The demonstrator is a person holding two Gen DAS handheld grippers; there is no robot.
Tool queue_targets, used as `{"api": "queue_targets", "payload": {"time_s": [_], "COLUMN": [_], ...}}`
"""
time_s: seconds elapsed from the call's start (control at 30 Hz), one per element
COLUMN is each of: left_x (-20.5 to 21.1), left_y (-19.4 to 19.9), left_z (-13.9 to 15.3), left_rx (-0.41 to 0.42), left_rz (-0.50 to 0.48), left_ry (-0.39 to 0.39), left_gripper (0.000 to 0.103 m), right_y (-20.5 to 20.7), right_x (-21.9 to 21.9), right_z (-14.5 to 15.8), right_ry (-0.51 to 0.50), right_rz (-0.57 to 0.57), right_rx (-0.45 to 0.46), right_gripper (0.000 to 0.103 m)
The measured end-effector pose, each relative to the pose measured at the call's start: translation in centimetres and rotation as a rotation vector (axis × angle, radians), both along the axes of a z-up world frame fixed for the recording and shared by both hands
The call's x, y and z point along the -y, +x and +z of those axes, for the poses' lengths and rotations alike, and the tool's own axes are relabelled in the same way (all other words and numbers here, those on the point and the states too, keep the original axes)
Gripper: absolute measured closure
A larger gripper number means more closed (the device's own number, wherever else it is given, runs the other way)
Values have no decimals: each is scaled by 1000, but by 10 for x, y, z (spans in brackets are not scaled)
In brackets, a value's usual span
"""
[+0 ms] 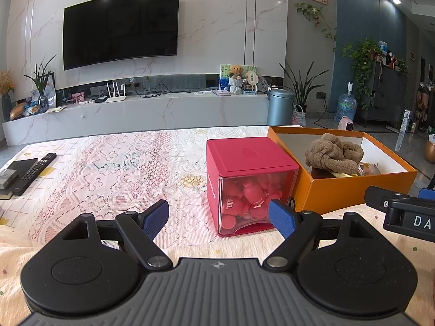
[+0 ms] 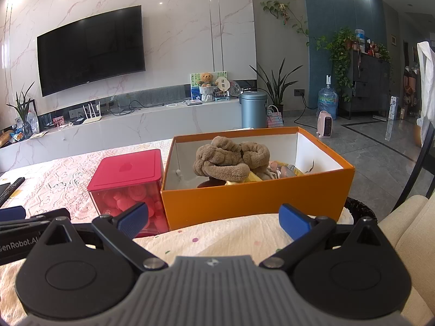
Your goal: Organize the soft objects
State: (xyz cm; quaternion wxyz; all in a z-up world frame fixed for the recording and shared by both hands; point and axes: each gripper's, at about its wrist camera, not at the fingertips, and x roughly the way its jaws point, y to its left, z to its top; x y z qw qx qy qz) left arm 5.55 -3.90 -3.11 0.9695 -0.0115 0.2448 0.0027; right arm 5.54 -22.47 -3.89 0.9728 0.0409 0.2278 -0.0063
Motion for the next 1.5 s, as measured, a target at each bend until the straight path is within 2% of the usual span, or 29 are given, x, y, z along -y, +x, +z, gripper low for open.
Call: {"api": "queue_targets", "payload": {"time_s": [1.5], "left_x": [0], "left_y": [-1], "left_z": [1], "left_rx": [-2], "left_rz": [12], "left_ry": [6], "left_gripper": [6], "right_y": [0], "right_x": [0], "right_z": [1], "right_ry": [-1], "right_rz": [1], "right_rx": [-1], "right_gripper": [3]}}
